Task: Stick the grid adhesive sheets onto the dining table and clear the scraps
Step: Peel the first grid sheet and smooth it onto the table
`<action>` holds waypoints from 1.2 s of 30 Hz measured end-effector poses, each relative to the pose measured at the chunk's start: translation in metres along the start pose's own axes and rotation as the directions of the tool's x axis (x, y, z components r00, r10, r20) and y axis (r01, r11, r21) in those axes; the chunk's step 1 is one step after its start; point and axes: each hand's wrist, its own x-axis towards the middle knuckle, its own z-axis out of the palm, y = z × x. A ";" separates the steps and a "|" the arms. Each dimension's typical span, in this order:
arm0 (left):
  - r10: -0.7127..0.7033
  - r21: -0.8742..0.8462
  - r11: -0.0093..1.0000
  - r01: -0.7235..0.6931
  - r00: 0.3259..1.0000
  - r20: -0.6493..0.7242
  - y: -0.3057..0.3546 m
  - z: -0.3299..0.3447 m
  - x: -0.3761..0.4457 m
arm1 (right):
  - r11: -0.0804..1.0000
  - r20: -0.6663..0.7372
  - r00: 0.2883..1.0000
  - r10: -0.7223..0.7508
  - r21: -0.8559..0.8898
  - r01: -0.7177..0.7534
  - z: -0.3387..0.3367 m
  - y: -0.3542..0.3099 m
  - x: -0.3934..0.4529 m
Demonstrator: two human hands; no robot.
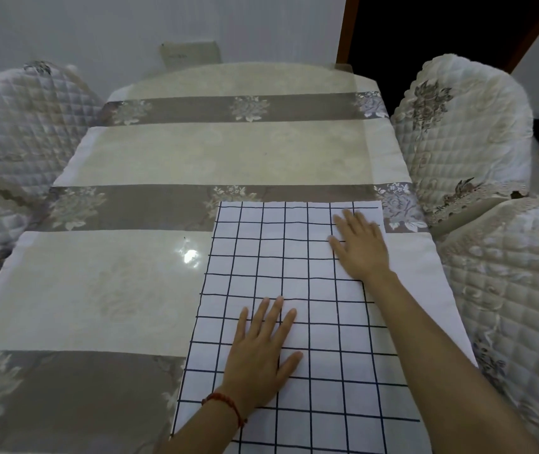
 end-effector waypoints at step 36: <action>0.019 -0.081 0.996 -0.025 0.997 -0.074 -0.003 0.015 0.001 | 0.960 -0.043 0.959 0.281 0.001 -0.282 0.006 -0.030 -0.136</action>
